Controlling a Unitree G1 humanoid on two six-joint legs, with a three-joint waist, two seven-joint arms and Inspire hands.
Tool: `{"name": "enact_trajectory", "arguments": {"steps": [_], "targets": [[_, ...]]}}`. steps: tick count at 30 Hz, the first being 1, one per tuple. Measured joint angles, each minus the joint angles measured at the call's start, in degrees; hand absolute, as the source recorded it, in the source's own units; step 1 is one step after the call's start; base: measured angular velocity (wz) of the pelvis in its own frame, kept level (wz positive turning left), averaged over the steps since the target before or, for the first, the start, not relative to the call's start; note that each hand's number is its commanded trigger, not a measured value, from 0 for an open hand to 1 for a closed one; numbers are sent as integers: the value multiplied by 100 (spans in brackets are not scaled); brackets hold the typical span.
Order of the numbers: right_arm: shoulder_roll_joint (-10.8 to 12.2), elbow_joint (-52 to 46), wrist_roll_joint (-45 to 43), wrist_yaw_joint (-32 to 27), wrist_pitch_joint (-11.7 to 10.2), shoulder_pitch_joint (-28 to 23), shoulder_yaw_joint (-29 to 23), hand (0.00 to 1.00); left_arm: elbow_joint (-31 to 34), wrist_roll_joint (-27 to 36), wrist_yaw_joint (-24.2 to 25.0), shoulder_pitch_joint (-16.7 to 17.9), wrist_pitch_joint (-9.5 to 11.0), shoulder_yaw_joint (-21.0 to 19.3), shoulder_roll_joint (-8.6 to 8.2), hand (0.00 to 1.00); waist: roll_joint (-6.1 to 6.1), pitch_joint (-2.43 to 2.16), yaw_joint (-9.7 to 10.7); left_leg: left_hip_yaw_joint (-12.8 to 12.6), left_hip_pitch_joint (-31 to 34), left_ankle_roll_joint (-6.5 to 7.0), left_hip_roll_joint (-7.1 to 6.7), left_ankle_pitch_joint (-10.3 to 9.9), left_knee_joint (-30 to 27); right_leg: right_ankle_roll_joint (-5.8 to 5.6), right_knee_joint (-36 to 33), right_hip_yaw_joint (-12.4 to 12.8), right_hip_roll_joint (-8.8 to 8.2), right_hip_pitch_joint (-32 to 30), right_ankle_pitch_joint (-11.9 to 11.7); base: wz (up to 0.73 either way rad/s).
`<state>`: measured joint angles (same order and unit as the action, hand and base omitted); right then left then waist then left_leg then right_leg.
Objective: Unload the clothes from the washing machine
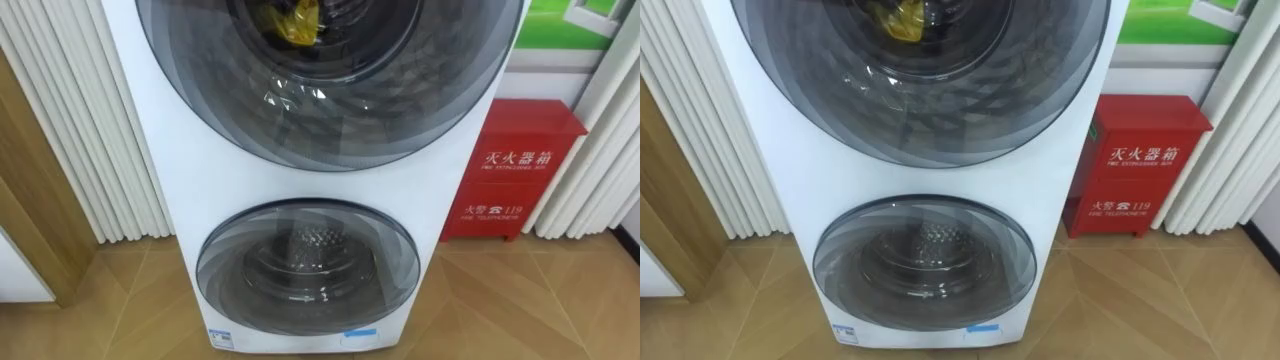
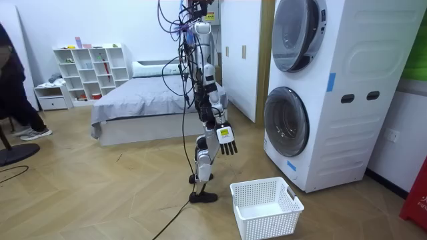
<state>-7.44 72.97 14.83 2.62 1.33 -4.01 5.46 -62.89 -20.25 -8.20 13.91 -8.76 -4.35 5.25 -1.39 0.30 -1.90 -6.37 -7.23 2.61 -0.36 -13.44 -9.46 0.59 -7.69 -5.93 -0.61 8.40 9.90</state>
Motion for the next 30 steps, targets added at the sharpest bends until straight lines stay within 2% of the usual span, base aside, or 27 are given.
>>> {"name": "enact_trajectory", "arguments": {"steps": [5, 6, 13, 21, 23, 24, 26, 27, 30], "targets": [[0, -7, -20, 29, 2, 3, -1, 0, 10, -5, 53, -2, 1, -2, 5, 0, -2, 9, 2, 0, -30, 3, 1, -9, 18, -5, 1, -6, 0, 56, 3, 0], [0, -7, -21, 65, 1, 3, 0, 0, 12, -5, 68, -2, 2, 0, 5, 0, -34, 30, 3, 0, -32, 3, 1, -10, 16, -6, 1, -5, 1, 61, 4, 0], [-6, 16, -10, 135, 1, 7, -13, 0, 17, 11, 210, -5, 2, 0, 32, 0, 1, 8, 8, -1, -32, 4, 1, -10, 4, -6, 2, -14, -2, 67, 4, 0], [-7, 39, 173, 127, 5, 28, -16, 0, -12, 53, 311, -36, 11, 3, 37, 0, 1, 8, 5, 26, -25, 4, -2, -11, 3, -7, 0, -21, -5, 66, 4, 0], [-16, -190, 236, 119, 106, 29, -104, 0, -22, 32, 340, -47, 42, 1, 37, 0, -4, 8, 7, 33, -22, 4, -2, -10, -6, -7, -2, -24, -6, 75, 4, 0], [-24, -625, 219, 91, 203, 23, -259, 0, -4, -11, 344, -55, 73, -6, 35, 0, -33, 27, 23, 28, -24, 4, -3, -10, -13, -7, -8, -23, -10, 72, 4, -6], [-47, -1321, 197, 5, 207, 71, -475, 0, -2, -13, 345, -88, 142, -23, 48, 0, -47, 63, 44, -5, -15, 6, -7, -9, -24, -7, -9, -10, -16, 55, 4, -8], [-111, -1865, 131, -66, 193, 120, -596, 0, -5, -8, 345, -116, 193, -71, 64, 0, -43, 63, 52, -12, -8, 6, -11, -9, -29, -8, -5, -1, -16, 48, 5, -9], [-352, -2624, 296, -238, 124, 641, -738, 0, 4, 52, 344, -201, 244, -160, 170, 0, -82, 51, 40, -65, -35, 6, -8, -9, -25, -9, -2, 67, -12, 43, 6, -7]]}}
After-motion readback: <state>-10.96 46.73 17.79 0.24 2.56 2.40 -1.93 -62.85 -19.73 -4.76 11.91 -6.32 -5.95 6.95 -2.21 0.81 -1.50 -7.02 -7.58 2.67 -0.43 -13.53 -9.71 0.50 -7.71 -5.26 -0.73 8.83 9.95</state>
